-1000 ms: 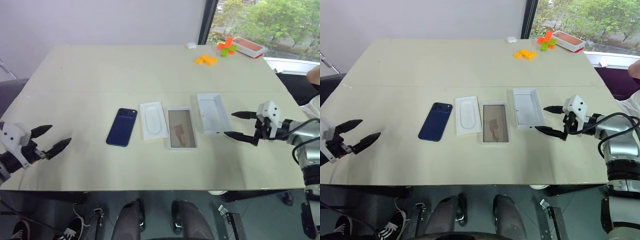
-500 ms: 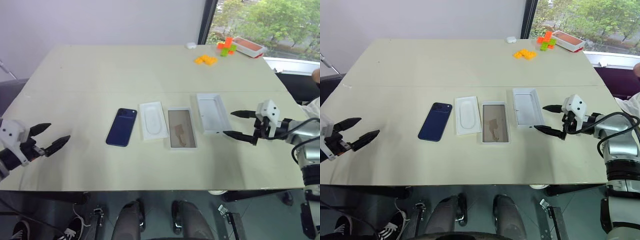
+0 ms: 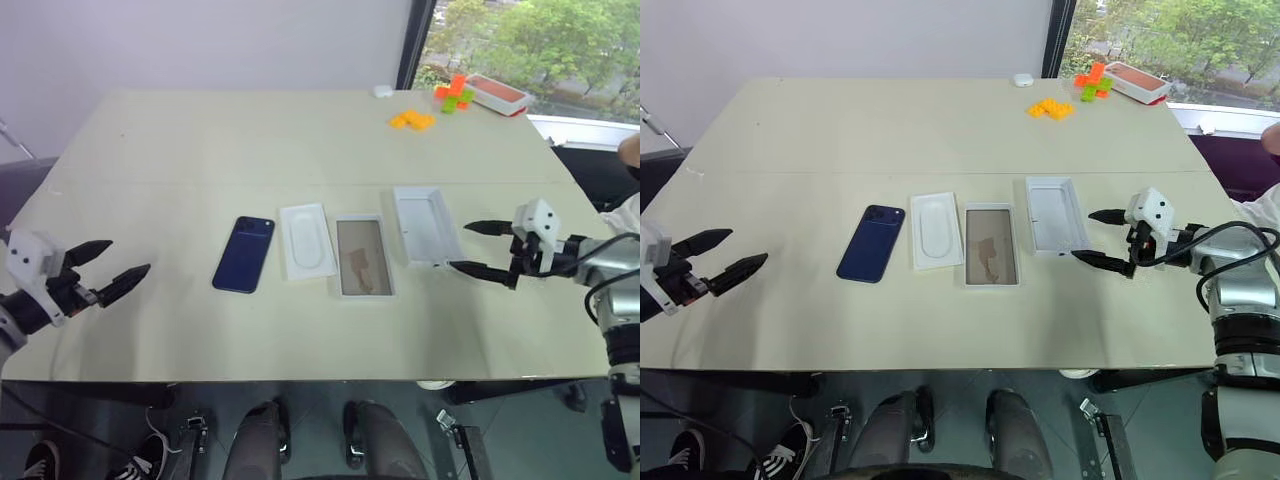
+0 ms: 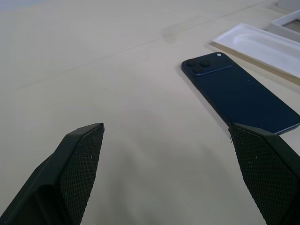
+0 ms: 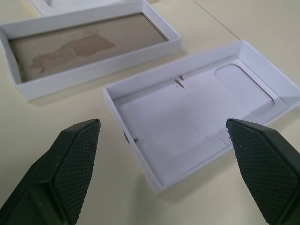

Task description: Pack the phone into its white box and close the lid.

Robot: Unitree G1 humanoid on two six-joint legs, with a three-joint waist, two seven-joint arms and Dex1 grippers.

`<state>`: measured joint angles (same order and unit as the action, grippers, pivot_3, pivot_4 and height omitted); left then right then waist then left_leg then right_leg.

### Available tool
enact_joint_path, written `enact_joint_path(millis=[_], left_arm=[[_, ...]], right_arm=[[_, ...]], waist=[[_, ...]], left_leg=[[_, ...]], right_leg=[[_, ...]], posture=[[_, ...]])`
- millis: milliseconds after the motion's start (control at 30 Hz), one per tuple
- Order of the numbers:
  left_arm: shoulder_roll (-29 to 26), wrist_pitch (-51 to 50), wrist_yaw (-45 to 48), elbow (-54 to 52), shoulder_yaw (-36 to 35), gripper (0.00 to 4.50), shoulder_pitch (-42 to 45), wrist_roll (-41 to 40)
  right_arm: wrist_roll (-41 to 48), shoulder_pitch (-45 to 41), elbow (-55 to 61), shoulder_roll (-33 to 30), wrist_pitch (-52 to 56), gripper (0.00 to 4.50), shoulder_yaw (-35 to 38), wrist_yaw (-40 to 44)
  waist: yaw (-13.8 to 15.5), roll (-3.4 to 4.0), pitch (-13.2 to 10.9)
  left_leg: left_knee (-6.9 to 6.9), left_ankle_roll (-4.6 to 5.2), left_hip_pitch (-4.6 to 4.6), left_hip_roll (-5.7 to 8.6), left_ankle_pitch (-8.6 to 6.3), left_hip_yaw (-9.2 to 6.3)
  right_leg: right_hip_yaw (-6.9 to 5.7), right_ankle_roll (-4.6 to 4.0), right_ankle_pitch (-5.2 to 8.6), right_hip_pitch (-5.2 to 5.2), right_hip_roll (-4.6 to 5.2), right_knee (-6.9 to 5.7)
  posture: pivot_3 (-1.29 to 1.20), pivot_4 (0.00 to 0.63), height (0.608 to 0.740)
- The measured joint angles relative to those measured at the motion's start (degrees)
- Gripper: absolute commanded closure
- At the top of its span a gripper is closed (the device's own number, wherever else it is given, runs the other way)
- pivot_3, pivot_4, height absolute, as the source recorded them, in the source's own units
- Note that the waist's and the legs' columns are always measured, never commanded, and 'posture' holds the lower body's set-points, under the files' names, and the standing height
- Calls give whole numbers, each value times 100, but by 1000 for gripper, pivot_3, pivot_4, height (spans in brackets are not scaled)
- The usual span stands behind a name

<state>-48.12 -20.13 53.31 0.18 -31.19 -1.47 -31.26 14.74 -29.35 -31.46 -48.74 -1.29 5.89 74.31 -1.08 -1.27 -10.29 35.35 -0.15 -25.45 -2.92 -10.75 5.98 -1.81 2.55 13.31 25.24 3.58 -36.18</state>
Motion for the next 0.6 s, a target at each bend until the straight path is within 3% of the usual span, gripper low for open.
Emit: enact_joint_path(millis=[200,433,600], left_arm=[[31,-1821,-781,-630,249,33,820,-774],[516,-3308,-1888,-1168,749,33,1739,-1441],[1425,-4104,-3140,-780,1162,33,2919,-1399]], right_arm=[[9,-112,228,26,362,0,-4,-47],[13,-294,775,231,605,0,-120,-186],[2,-369,1327,509,729,0,-409,-258]], waist=[[23,0,0],[21,-3,-1],[50,-9,-3]], left_leg=[[35,4,1,-1,2,-5],[76,18,9,-6,8,-14],[109,21,12,-2,10,-19]], right_leg=[[-5,4,0,-17,-4,-17],[-10,11,-1,-39,-29,-29],[-11,28,-4,-44,-41,-74]], posture=[[0,150,740],[0,150,740],[0,150,740]])
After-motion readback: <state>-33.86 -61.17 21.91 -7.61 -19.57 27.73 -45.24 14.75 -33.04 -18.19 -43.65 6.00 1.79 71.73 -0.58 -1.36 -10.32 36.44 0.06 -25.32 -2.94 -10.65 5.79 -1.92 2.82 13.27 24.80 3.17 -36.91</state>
